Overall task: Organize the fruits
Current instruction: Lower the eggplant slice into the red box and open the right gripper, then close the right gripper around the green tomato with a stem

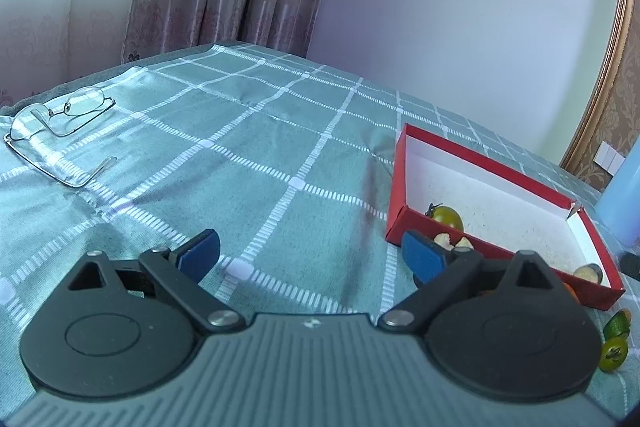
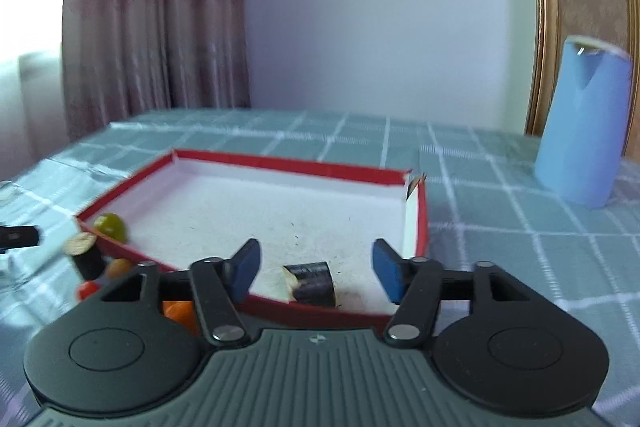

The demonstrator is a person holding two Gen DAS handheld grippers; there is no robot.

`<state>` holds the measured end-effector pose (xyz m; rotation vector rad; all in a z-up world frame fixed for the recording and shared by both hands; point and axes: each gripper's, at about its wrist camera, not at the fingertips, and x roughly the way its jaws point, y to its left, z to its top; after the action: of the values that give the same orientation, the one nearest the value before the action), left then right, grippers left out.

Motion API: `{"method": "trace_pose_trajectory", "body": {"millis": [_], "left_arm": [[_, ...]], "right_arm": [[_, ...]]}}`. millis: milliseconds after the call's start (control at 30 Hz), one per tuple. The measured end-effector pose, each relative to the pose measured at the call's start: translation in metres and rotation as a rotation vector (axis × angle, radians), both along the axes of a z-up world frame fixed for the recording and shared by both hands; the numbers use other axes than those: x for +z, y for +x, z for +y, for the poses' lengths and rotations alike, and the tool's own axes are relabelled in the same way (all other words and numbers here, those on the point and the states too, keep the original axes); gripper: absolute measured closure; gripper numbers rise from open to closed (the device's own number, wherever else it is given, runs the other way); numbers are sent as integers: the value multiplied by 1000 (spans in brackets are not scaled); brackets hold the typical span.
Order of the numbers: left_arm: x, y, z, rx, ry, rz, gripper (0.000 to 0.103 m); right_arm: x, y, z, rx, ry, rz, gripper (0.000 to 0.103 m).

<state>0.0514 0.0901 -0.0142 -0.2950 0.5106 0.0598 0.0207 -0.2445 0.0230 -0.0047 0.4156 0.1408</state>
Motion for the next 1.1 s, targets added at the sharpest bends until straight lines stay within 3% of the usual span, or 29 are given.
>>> {"method": "trace_pose_trajectory", "body": {"millis": [100, 267, 700, 1100], "left_arm": [[0, -1, 1, 2, -5, -6, 6], [0, -2, 0, 4, -1, -6, 6], [0, -1, -1, 16, 7, 10, 6], [1, 1, -14, -29, 85, 15, 6]], "right_arm": [[-1, -40, -6, 35, 11, -27, 37], [-15, -74, 3, 56, -73, -26, 37], [-34, -62, 18, 90, -80, 78, 66], [-38, -53, 12, 42, -56, 121, 67]]}}
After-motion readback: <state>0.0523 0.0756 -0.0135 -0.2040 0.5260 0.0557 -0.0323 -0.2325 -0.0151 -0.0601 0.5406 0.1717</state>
